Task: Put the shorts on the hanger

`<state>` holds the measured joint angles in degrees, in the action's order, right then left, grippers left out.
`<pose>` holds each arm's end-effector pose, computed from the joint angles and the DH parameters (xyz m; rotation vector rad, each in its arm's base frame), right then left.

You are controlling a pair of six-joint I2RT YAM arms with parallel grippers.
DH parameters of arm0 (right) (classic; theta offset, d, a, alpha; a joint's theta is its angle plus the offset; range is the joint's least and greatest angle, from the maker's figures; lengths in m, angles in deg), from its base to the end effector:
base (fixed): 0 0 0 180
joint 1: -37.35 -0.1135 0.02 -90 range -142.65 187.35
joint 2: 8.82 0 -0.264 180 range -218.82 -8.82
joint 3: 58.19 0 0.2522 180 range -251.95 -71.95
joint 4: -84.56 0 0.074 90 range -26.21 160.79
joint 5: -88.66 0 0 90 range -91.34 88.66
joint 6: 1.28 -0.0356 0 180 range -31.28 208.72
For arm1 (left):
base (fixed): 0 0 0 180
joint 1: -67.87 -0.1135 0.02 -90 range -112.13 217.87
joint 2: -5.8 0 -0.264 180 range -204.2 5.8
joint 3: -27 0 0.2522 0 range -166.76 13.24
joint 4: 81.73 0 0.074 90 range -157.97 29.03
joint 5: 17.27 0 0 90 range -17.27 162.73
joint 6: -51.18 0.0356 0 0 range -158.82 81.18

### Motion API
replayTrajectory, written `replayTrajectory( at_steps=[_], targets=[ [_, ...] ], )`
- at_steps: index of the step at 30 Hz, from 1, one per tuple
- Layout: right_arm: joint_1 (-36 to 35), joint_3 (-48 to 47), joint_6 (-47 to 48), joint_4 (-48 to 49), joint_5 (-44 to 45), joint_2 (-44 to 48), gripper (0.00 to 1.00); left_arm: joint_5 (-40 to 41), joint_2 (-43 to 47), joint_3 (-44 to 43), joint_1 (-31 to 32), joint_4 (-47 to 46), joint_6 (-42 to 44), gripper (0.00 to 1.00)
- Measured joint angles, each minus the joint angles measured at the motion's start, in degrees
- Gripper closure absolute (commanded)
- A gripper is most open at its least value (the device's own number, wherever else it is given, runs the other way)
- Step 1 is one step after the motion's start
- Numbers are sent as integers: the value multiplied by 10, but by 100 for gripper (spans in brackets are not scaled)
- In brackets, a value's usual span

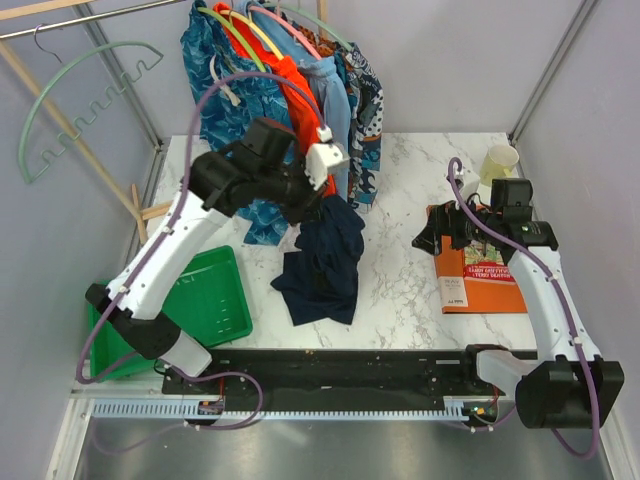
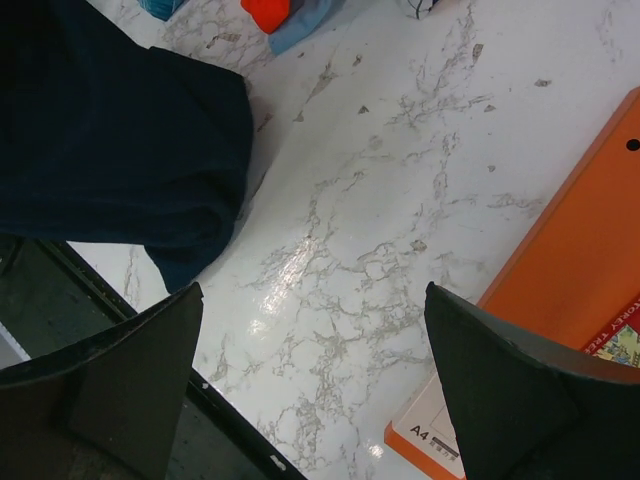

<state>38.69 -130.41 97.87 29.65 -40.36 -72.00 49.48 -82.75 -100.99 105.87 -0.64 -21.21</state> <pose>0.2212 0.0172 0.3158 -0.4713 2.2027 0.7041 0.2182 -0.1883 0.4667 1.2613 1.9363 -0.6487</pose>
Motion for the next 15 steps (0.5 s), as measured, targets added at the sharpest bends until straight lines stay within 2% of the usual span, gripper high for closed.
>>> replayTrajectory(
  at_steps=[1,2,5,7,8,12,15],
  targets=[
    [0,-1,-1,0,-1,-3,4,10,1,20,10,-5,0,75],
    [0,-1,-3,0,-2,-9,4,23,1,50,26,-16,-1,71],
    [0,-1,-7,0,-3,-18,5,43,-9,131,72,-29,-2,68],
    [0,-1,-13,0,-5,-22,7,41,-45,150,98,-27,-3,68],
    [0,0,-15,1,-6,-22,8,35,-73,145,107,-28,-5,65],
    [0,0,-26,5,-6,-26,13,7,-204,76,115,-37,-23,26],
    [0,0,-35,5,-6,-29,18,-22,-243,60,99,-60,-37,25]
  ],
)
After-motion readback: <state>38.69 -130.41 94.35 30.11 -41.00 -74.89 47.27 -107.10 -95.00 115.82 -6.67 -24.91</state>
